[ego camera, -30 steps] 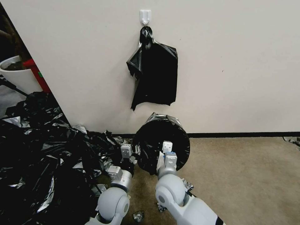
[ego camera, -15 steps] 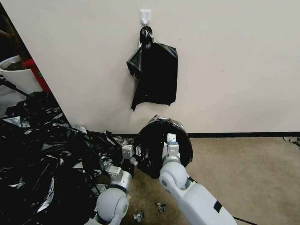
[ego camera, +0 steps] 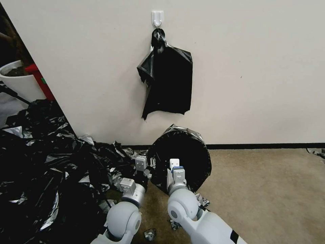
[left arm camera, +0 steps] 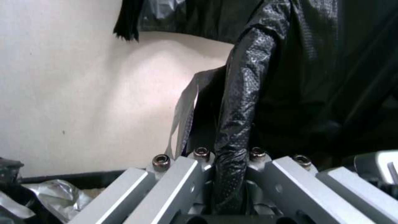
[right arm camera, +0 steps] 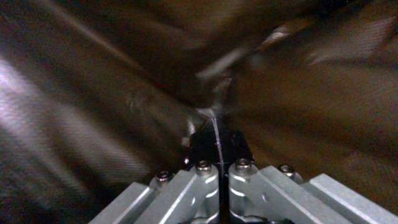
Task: Place a trash bag onto the trash bin.
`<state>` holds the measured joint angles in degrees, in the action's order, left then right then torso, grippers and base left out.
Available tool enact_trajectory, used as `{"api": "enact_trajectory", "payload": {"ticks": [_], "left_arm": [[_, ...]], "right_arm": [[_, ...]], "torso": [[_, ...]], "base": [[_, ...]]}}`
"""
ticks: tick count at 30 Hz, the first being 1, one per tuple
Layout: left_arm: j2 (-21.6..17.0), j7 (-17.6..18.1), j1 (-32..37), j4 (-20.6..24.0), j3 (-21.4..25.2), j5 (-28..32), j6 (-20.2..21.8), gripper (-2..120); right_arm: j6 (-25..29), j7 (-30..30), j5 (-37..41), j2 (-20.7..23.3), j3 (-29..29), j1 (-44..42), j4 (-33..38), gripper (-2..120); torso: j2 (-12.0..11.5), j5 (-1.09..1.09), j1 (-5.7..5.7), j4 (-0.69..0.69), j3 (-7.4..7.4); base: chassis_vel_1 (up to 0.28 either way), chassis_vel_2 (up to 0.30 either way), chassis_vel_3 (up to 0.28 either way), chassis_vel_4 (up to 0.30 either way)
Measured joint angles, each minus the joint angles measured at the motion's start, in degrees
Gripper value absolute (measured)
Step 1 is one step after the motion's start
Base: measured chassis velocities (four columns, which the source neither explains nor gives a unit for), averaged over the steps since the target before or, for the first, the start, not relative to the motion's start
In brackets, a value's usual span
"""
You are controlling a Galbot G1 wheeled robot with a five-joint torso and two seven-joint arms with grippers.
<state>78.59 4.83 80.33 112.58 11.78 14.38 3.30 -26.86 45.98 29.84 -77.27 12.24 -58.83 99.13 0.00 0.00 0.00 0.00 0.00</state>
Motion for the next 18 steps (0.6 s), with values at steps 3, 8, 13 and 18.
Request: {"api": "enact_trajectory", "payload": {"ticks": [3, 8, 13, 18], "left_arm": [[-0.12, -0.03, 0.19, 0.18, 0.06, 0.03, 0.0, 1], [0.05, -0.1, 0.3, 0.3, -0.18, 0.03, 0.05, 1], [0.39, -0.28, 0.29, 0.29, -1.0, -0.14, 0.21, 1], [0.53, -1.17, 0.79, 0.29, -1.52, -0.77, 0.23, 1]], "right_arm": [[-0.46, 0.1, -2.94, 0.23, -0.36, 0.23, -0.76, 0], [1.73, -2.13, -4.92, 0.08, -0.84, 0.32, -1.11, 0], [3.81, -4.82, -3.31, -0.41, 0.0, 0.32, -0.18, 0], [2.53, -1.8, -0.87, -1.66, -1.2, 2.6, -4.18, 0]], "torso": [[0.0, 0.0, 0.0, 0.0, 0.0], [0.0, 0.0, 0.0, 0.0, 0.0], [0.0, 0.0, 0.0, 0.0, 0.0], [0.0, 0.0, 0.0, 0.0, 0.0]], "base": [[0.0, 0.0, 0.0, 0.0], [0.0, 0.0, 0.0, 0.0], [0.0, 0.0, 0.0, 0.0], [0.0, 0.0, 0.0, 0.0]]}}
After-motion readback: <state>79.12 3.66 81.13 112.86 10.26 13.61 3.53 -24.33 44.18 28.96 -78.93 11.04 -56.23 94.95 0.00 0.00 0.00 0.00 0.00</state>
